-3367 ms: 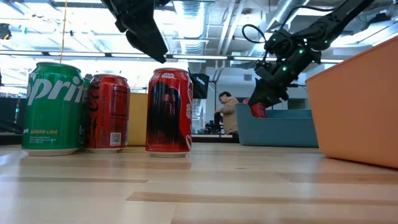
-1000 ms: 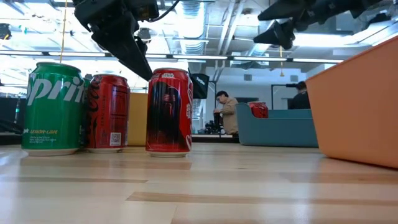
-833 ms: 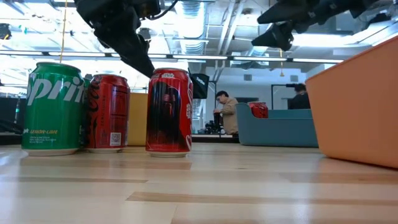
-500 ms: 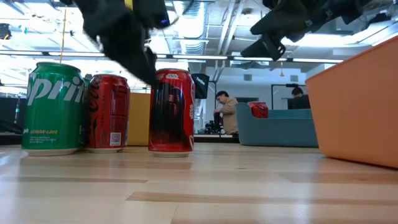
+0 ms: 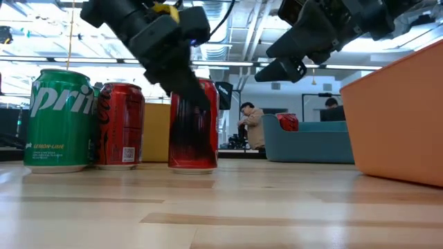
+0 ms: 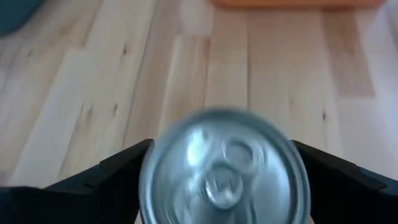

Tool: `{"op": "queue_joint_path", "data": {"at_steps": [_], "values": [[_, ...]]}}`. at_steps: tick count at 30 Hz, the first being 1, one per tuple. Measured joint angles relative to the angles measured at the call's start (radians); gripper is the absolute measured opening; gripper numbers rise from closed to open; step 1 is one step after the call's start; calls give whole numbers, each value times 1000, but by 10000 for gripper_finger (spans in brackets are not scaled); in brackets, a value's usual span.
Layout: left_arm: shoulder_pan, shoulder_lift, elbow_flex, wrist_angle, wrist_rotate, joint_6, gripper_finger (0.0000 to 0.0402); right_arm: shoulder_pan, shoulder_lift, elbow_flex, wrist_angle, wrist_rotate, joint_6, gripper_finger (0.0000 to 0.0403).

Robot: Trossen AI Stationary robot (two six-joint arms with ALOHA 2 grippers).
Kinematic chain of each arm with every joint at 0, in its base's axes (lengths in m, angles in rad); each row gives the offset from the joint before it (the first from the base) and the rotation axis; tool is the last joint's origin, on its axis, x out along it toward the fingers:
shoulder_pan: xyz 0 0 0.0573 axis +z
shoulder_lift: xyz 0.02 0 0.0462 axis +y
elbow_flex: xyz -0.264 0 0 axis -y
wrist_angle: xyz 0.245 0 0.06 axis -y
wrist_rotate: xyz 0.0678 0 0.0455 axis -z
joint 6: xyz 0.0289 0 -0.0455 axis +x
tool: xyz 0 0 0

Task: Sort soda cans
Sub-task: Put the right red soda can into the blue bin

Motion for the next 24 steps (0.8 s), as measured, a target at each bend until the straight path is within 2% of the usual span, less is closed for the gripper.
{"op": "queue_joint_path", "data": {"at_steps": [6,8,11,19,24], "values": [[13,18,2,170,16,71,352,-2,4,0,9,0,0,368],[14,37,4,182,26,90,352,-2,4,0,7,0,0,368],[15,35,48,99,20,100,352,-1,4,0,4,0,7,368],[-23,-79,183,-255,-42,39,352,-1,6,0,-17,-1,15,368],[-50,-104,183,-382,-20,-53,352,7,6,0,-14,-2,34,368]]}}
